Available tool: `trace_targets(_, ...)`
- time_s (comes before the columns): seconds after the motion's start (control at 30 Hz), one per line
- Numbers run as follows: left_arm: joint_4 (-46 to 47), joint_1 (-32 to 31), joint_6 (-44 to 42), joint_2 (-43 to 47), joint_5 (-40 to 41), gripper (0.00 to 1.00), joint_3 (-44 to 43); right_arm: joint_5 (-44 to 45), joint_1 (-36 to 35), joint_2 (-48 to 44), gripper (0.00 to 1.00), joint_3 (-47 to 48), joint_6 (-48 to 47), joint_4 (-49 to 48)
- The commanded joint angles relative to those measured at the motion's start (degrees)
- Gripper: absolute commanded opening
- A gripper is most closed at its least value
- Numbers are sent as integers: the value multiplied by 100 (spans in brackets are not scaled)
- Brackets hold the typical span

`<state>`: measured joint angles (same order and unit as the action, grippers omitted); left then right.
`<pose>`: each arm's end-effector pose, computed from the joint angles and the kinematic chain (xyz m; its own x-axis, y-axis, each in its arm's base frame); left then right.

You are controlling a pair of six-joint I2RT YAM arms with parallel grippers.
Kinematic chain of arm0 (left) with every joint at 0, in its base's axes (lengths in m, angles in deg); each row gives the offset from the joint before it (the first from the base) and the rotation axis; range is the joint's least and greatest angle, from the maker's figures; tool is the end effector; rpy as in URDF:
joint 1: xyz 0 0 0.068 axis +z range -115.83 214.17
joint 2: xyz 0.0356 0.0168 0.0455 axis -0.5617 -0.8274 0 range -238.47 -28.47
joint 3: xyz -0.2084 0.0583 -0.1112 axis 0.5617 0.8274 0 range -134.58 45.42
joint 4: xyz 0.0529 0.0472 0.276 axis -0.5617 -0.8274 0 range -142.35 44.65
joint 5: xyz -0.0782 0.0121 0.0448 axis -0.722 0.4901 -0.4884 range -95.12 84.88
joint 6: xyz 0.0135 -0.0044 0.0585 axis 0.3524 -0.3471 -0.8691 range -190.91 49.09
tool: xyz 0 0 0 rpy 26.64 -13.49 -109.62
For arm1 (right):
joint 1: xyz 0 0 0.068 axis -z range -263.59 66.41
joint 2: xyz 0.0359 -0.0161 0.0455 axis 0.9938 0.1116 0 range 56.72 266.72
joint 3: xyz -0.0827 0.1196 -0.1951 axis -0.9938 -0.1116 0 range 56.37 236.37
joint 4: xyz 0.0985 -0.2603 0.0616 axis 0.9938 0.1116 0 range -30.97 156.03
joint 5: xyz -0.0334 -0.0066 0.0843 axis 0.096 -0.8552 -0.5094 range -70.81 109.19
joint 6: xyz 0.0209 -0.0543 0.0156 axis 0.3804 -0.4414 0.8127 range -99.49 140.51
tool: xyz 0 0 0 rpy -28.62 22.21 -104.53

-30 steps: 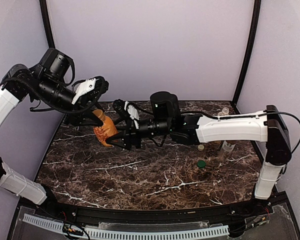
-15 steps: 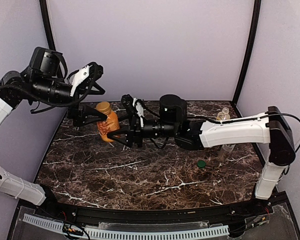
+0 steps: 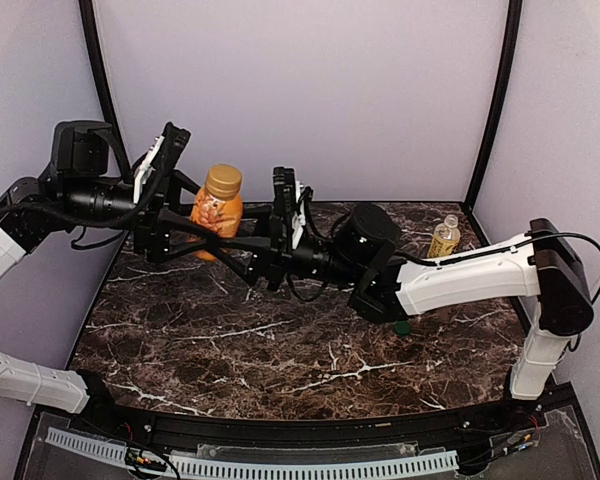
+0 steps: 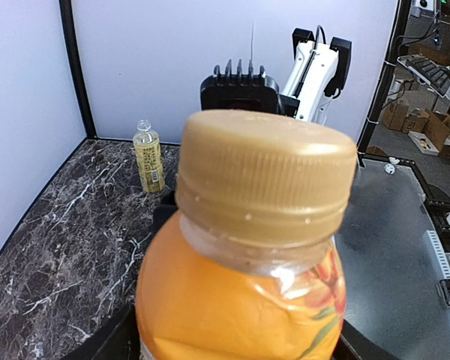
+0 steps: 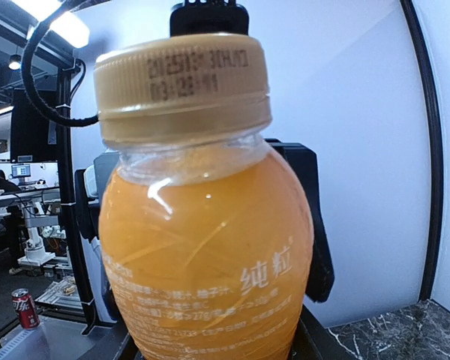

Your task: Unscrew the bottle caps

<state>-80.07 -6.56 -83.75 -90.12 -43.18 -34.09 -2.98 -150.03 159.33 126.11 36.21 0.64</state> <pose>0.1731 -0.1854 0.4272 -0.0008 0.2317 -0.9728 0.9856 0.1644 0.0384 0.1582 0.4048 0.2947 -0.1008 0.3958 -0.9128 -0.9948 -0.0511 0.0877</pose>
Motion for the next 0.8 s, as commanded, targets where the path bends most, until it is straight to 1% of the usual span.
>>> trace_targets(0.0,461,-1,412,92,-396,73,172,-125,-55,170,44,262,-80,-343)
trace_targets(0.1,552,1,478,104,-418,65,153,-135,-79,214,43,299,-111,-236)
trace_targets(0.33,627,5,554,78,-538,62,23,-94,-75,203,43,264,-106,-178)
trace_targets(0.4,643,10,569,63,-561,70,-16,-95,-79,188,43,260,-119,-164)
trace_targets(0.43,660,11,569,56,-601,77,-44,-82,-78,176,43,260,-132,-144)
trace_targets(0.5,692,31,599,38,-666,84,-88,-54,-79,165,43,267,-138,-115)
trace_targets(0.6,718,67,607,30,-737,87,-117,-48,-78,160,43,269,-131,-87)
trace_targets(0.63,700,75,587,30,-762,86,-117,-49,-79,155,43,261,-135,-85)
trace_targets(0.7,624,74,531,34,-765,80,-102,-26,-78,134,43,247,-139,-99)
trace_targets(0.73,598,74,508,46,-756,74,-61,-18,-78,125,43,243,-150,-107)
trace_targets(0.77,554,74,459,56,-749,71,-37,-15,-79,117,43,242,-154,-97)
